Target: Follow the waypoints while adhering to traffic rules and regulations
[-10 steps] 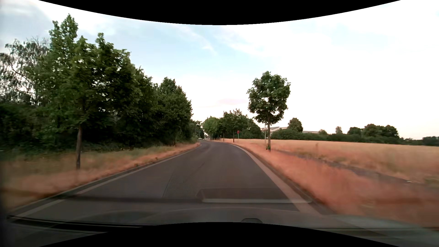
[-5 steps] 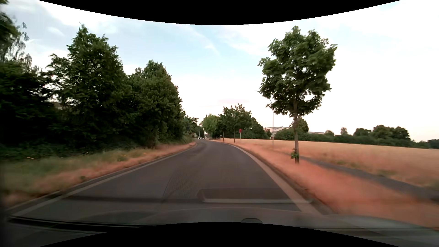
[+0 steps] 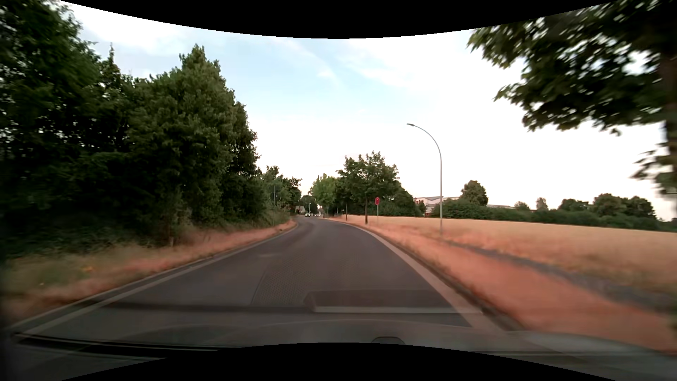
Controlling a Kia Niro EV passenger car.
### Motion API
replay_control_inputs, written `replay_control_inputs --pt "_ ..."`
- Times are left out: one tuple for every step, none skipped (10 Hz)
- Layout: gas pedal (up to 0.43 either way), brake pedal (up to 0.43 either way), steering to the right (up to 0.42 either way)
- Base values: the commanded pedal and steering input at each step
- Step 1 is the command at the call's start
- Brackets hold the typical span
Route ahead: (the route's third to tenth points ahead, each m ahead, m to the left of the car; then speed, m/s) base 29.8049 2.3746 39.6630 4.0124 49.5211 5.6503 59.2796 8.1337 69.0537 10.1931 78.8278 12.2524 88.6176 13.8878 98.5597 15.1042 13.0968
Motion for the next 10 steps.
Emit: replay_control_inputs --pt "0.0 0.012 -0.018" --pt "0.0 0.024 -0.02" --pt "0.0 0.037 -0.021" --pt "0.0 0.055 -0.02" --pt "0.0 0.067 -0.021" --pt "0.0 0.091 -0.021" --pt "0.0 0.104 -0.021" --pt "0.0 0.116 -0.021" --pt "0.0 0.122 -0.021" --pt "0.0 0.122 -0.022"
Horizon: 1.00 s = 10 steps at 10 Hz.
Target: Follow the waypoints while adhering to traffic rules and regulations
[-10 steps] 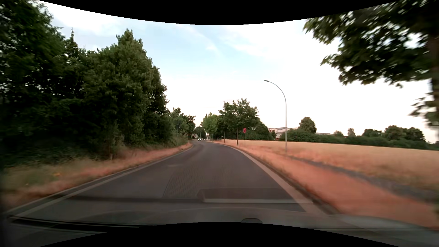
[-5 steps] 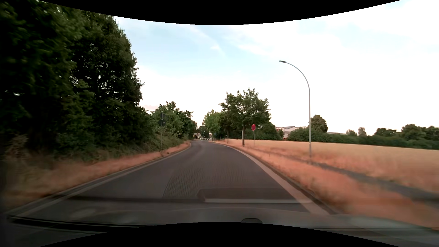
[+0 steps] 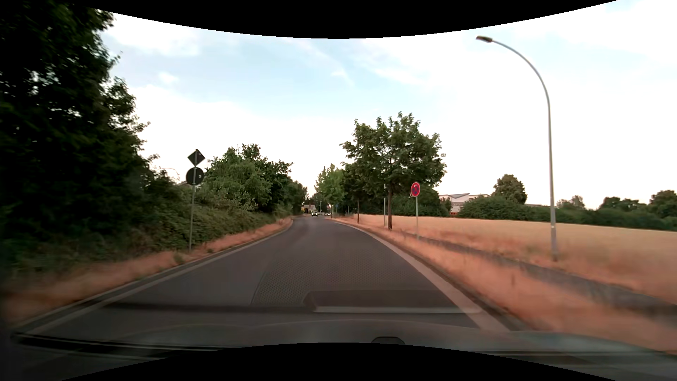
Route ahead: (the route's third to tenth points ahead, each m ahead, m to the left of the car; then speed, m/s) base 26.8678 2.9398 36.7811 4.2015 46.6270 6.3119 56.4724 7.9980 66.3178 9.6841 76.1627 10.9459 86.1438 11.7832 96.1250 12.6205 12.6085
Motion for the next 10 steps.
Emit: replay_control_inputs --pt "0.0 0.128 -0.022" --pt "0.0 0.14 -0.023" --pt "0.0 0.146 -0.025" --pt "0.0 0.152 -0.029" --pt "0.0 0.152 -0.033" --pt "0.0 0.152 -0.033" --pt "0.0 0.152 -0.033" --pt "0.0 0.159 -0.032" --pt "0.0 0.165 -0.032" --pt "0.0 0.165 -0.03"
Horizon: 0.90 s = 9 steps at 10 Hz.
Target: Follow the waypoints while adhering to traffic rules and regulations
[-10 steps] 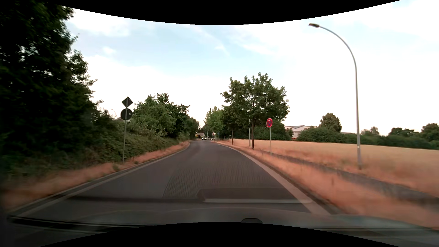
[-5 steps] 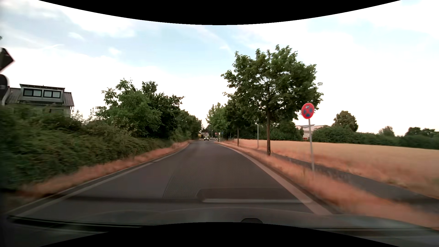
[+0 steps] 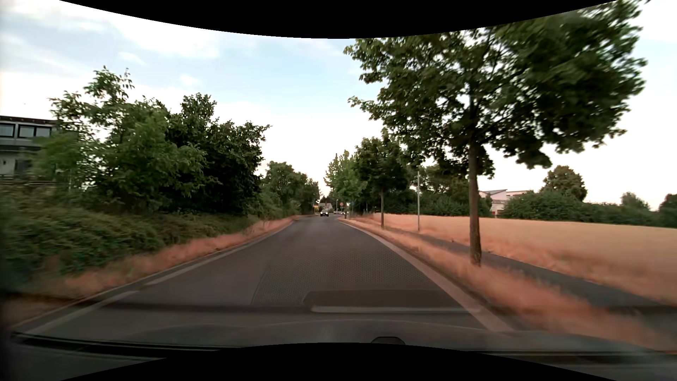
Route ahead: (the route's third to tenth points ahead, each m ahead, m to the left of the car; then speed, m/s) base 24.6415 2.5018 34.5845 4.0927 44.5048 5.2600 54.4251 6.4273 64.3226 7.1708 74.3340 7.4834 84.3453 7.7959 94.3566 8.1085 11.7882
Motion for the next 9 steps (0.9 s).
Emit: replay_control_inputs --pt "0.0 0.165 -0.029" --pt "0.0 0.165 -0.028" --pt "0.0 0.171 -0.026" --pt "0.0 0.171 -0.025" --pt "0.0 0.171 -0.024" --pt "0.0 0.171 -0.024" --pt "0.0 0.171 -0.024" --pt "0.0 0.171 -0.023" --pt "0.0 0.177 -0.024"
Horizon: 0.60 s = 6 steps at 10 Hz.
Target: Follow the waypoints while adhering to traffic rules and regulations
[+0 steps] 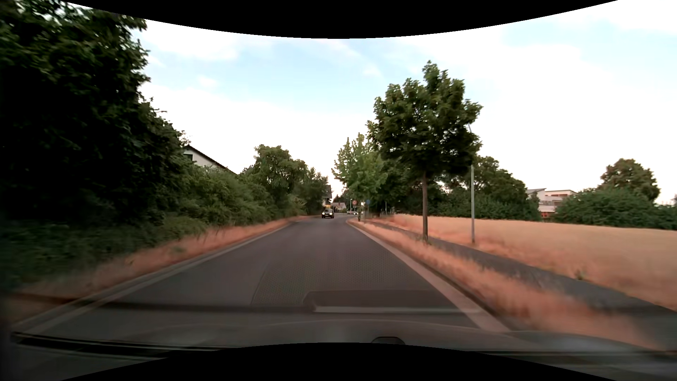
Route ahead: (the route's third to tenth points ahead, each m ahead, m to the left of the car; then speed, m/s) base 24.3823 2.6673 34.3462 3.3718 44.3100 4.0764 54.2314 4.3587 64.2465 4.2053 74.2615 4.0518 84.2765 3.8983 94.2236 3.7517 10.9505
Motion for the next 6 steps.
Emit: replay_control_inputs --pt "0.0 0.177 -0.024" --pt "0.0 0.171 -0.024" --pt "0.0 0.177 -0.024" --pt "0.0 0.177 -0.024" --pt "0.0 0.177 -0.024" --pt "0.0 0.177 -0.024"
